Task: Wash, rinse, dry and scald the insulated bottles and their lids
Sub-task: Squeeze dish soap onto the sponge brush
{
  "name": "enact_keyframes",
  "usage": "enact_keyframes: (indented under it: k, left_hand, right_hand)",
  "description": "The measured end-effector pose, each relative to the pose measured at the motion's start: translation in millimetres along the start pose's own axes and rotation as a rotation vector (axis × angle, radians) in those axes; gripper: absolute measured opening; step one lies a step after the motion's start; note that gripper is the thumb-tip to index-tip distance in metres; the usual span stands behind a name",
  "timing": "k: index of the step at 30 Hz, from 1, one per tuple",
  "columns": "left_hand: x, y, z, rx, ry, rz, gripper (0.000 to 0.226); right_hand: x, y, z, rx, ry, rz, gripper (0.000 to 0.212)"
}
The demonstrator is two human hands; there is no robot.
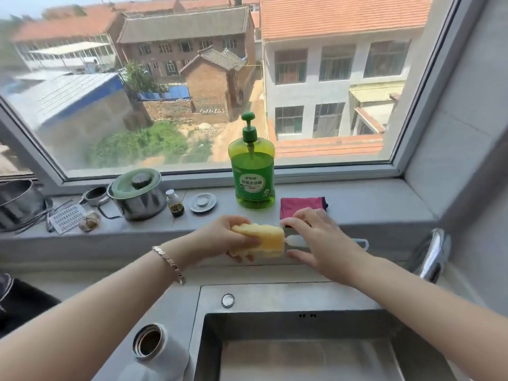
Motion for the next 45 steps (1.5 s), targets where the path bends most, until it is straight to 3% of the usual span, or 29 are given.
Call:
enact_keyframes:
  k: [2, 4, 7, 9, 12, 15, 19, 26, 30, 34, 40, 45]
  left_hand:
    - [-19, -28, 11, -0.006, -0.054, -0.021, 0.012]
    - [-37, -58, 29, -0.064, -0.154, -0.046, 0.02]
    - [-75, -97, 80, -0.332, -0.327, -0.137, 0.056]
    - [-110, -111, 121, -0.594, -0.401, -0.242, 0.06]
    - [-126, -150, 149, -0.683, -0.423, -0.101, 0.071]
    - [-122, -179, 152, -0.664, -0.499, 0.071, 0.061]
    - [-128, -175, 155, -0.783, -0.46, -0.057, 0.039]
    - [-116, -99, 117, -0.584, -0.241, -0.327, 0.021]
    - [-118, -50, 112, -0.493, -0.141, -0.386, 0.011]
    - [-94, -26, 89, -0.331, -0.24, -0.299, 0.009]
    - [-3, -36, 52, -0.11, -0.335, -0.058, 0.013]
    - [28, -46, 29, -0.015, -0.679, -0.124, 0.03]
  right_hand:
    - [-21, -23, 4, 0.062, -0.04, -0.057, 0.035]
    - [-48, -40, 10, 0.108, -0.242, -0.173, 0.017]
    - [-88, -58, 27, 0.027, -0.404, -0.295, 0.023]
    - [-112, -63, 41, -0.078, -0.476, -0.367, 0.023]
    - [-136, -68, 49, -0.15, -0.551, -0.443, 0.022]
    - [-144, -71, 44, -0.158, -0.621, -0.481, 0.019]
    - [-140, -69, 35, -0.128, -0.676, -0.506, 0.018]
    - [-114, -51, 46, -0.153, -0.679, -0.521, 0.022]
    - [-102, -28, 36, -0.128, -0.704, -0.581, 0.026]
    - [-83, 2, 7, -0.034, -0.769, -0.632, 0.023]
    - [-62, 39, -42, 0.062, -0.826, -0.725, 0.02]
    - [-54, 58, -75, 0.093, -0.853, -0.781, 0.025]
Point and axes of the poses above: each hand's wrist, its own y-axis away from the middle knuckle, its own z-axis out of the back of the hand, x = y × z, the point moved 10 cm from there along -y, towards the middle knuckle, and after that the axes turned 3 degrees about y, right-handed, at the moved point
